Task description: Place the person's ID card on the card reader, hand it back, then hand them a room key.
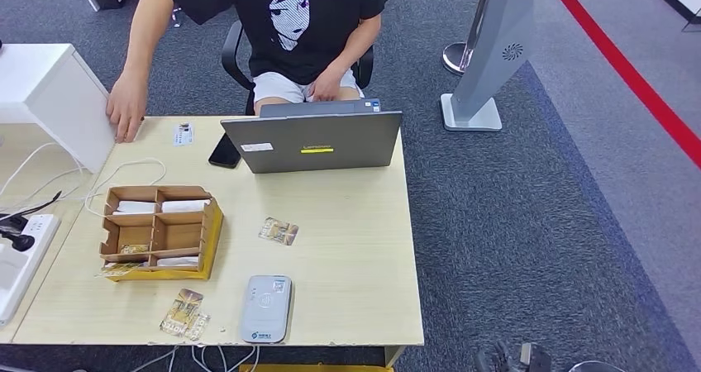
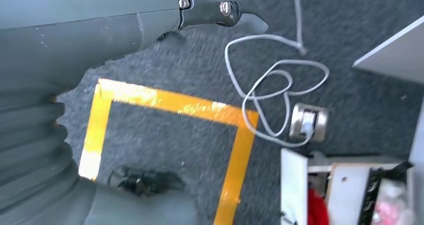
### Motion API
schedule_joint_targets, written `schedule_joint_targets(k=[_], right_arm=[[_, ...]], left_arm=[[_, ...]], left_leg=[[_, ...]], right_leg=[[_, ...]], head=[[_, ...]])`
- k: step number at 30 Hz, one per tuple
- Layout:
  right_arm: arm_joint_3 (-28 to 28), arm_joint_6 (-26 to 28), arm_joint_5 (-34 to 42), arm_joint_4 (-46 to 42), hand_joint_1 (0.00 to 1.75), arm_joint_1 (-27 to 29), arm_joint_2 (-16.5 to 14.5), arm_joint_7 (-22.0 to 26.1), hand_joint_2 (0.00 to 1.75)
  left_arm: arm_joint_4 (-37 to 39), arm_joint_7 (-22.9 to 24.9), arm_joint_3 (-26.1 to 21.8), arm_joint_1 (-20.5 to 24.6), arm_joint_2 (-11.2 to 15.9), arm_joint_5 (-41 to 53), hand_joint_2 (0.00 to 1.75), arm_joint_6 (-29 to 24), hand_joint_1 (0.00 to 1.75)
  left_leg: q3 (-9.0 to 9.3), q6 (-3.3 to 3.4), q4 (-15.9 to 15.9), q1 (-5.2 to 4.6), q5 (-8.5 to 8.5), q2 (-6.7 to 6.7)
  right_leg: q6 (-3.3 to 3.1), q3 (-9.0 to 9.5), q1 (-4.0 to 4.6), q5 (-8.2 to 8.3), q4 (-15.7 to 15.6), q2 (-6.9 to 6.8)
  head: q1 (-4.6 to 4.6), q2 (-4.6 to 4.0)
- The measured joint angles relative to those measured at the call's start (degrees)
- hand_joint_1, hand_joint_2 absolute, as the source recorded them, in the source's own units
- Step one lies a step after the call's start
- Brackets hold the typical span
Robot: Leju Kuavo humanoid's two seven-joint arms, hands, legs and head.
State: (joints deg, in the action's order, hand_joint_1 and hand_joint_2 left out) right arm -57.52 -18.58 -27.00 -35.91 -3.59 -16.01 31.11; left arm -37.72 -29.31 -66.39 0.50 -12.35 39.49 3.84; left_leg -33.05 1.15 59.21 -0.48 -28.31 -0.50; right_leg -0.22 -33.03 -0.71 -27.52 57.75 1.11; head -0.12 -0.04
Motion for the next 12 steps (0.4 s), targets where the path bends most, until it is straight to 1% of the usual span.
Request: schedule_joint_targets(k=[1,2,7,8,10,11,12], right_arm=[[-0.08,-0.05,0.00,0.00,1.66,-0.02,-0.03,0.07,1.75],[-0.14,-0.14,0.00,0.00,1.75,-0.04,-0.08,0.16,1.75],[-0.27,-1.01,-0.10,0.07,1.75,-0.17,-0.26,0.60,1.75],[-0.27,-1.07,-0.11,0.09,1.51,-0.20,-0.28,0.70,1.75],[-0.27,-1.09,-0.14,0.16,0.63,-0.28,-0.31,0.80,1.75],[-0.27,-1.10,-0.14,0.21,0.20,-0.31,-0.33,0.83,1.75],[-0.27,-1.11,-0.15,0.23,0.00,-0.33,-0.34,0.83,1.75]], left_arm=[[0.98,0.46,-0.13,0.16,0.19,0.50,1.75,-0.20,1.75],[1.93,1.05,-0.23,0.31,0.36,1.17,1.75,-0.44,1.75],[6.87,4.84,-0.62,0.81,0.98,6.53,1.75,-2.55,1.75],[7.76,5.56,-0.61,0.85,1.01,7.69,1.75,-3.06,1.73],[9.44,6.95,-0.61,0.96,1.01,9.73,1.75,-4.06,0.94],[10.18,7.63,-0.60,1.03,1.01,10.64,1.75,-4.62,0.51],[10.58,7.96,-0.60,1.07,1.00,11.09,1.75,-4.87,0.12]], left_leg=[[0.00,0.00,0.00,0.00,0.00,-0.01],[0.00,0.00,0.00,0.00,0.00,-0.02],[0.01,0.00,0.00,0.00,0.00,-0.02],[0.01,0.00,0.00,0.00,0.00,-0.02],[0.01,0.00,0.00,0.00,0.00,-0.02],[0.01,0.00,0.00,0.00,0.00,-0.02],[0.01,0.00,0.00,0.00,0.00,-0.02]], right_leg=[[0.00,0.00,0.00,0.00,0.00,0.00],[0.00,0.00,0.00,0.00,0.00,0.00],[0.00,0.00,0.00,0.00,0.00,-0.01],[0.00,0.00,0.00,0.00,0.00,-0.01],[0.00,0.00,0.00,0.00,0.00,-0.01],[0.00,0.00,0.00,0.00,0.00,-0.01],[0.00,0.00,0.00,0.00,0.00,-0.01]], head=[[0.01,0.00],[0.01,0.00],[0.00,0.00],[0.01,0.00],[0.01,0.00],[0.01,0.00],[0.01,0.00]])
